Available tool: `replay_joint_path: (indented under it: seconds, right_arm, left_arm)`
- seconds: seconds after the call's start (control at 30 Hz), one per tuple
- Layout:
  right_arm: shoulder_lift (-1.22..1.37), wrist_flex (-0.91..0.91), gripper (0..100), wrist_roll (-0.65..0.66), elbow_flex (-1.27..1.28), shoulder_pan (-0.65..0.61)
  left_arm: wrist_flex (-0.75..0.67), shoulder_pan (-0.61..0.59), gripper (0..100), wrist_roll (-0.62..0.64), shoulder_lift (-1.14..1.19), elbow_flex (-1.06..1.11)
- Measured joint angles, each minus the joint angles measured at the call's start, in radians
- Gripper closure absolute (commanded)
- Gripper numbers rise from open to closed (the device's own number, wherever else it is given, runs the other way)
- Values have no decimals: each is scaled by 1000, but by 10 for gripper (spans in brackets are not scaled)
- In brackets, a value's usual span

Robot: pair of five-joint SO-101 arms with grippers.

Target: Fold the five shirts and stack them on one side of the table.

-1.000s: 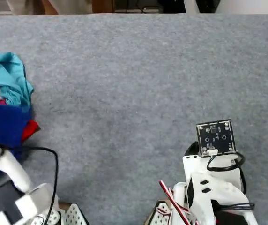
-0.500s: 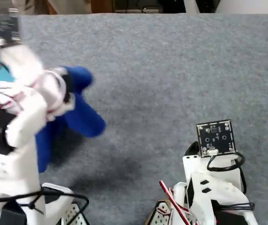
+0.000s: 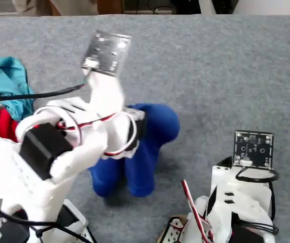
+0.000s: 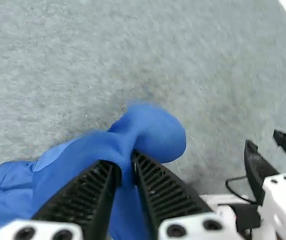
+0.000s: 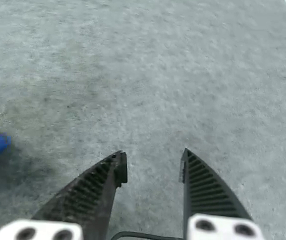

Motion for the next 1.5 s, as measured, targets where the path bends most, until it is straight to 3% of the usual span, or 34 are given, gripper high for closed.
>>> replay_joint_path:
  seconds: [0.17,0.4,0.77,0.9,1.1,1.4,1.5]
  right_arm:
    - [0,0,804,0,0,9]
    - [0,0,803,0,0,9]
    - [172,0,803,0,-8,9]
    - [247,-5,803,0,-44,9]
    - [305,-71,803,-34,-60,9]
    - [311,-120,803,-100,-60,9]
    - [311,-120,803,-114,-60,9]
  left_arm:
    - [8,6,684,-35,8,43]
    - [11,-51,674,34,-9,150]
    - [11,-437,674,-75,-63,157]
    - [11,-502,674,-87,-63,160]
    - [11,-420,679,-89,-63,160]
    - [11,-21,739,-91,-63,160]
    - [11,66,740,-153,-63,161]
